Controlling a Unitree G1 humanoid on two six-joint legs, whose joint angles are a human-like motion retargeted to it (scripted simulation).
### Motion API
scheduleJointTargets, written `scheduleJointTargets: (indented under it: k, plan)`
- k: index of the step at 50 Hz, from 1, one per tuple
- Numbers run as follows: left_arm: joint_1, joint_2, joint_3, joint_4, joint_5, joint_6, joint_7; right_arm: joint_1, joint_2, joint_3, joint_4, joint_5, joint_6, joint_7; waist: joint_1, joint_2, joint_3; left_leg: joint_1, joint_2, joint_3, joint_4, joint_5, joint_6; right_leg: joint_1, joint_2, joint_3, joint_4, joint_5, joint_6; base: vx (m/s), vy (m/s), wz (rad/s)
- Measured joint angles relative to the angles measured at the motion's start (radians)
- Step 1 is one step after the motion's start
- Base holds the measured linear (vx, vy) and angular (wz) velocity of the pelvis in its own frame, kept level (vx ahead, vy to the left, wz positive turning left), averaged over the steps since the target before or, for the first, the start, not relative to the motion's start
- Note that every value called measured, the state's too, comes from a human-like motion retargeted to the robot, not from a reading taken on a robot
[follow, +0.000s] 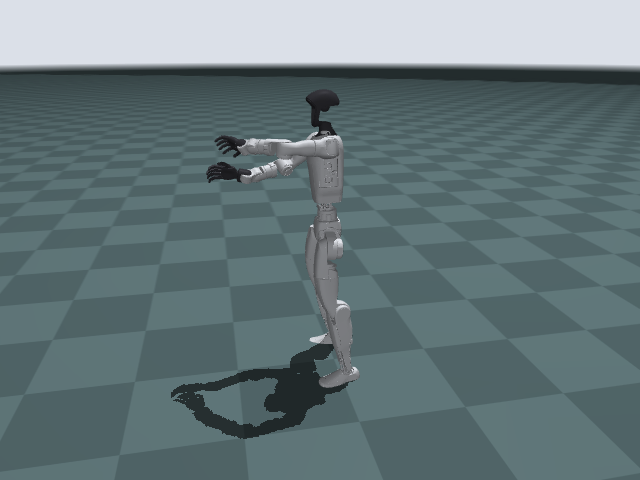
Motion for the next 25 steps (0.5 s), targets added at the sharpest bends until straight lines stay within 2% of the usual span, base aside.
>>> scheduleJointTargets:
  k: [25]
  plan:
    - [0.021, 0.003, 0.01, -0.04, -0.018, -0.014, -0.028, 0.007, 0.008, 0.013, 0.001, -0.003, 0.005, 0.033, 0.009, 0.005, -0.009, 0.0, -0.002, -0.004, 0.0, 0.003, 0.0, 0.003, -0.002, -0.003, 0.0, 0.002, 0.0, 0.0, 0.0, 0.0]
